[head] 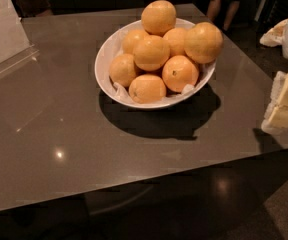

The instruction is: Pick orange from white bowl

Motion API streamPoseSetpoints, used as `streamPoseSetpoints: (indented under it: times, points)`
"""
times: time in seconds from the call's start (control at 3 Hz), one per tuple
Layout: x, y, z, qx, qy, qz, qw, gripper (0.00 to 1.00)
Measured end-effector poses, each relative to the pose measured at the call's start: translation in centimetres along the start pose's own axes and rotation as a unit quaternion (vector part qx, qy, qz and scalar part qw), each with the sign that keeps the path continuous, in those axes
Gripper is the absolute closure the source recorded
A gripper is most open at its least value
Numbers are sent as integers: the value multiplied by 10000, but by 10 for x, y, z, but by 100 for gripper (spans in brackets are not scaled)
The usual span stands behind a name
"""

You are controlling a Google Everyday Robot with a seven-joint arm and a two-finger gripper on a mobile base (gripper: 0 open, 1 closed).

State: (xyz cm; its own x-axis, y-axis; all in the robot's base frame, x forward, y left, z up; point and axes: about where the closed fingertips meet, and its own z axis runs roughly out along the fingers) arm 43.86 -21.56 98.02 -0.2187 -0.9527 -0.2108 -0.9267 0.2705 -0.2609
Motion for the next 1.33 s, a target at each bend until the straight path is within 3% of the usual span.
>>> streamPoseSetpoints:
  times: [0.33,0.67,1.0,1.33]
  points:
    - [0,0,0,4,-3,-1,10000,0]
    - [-24,-22,-2,-10,-287,-276,9992,0]
    - [-66,-62,8,-250,-740,-713,9944,0]
    - [-110,-98,12,-300,-1191,-1030,9871,0]
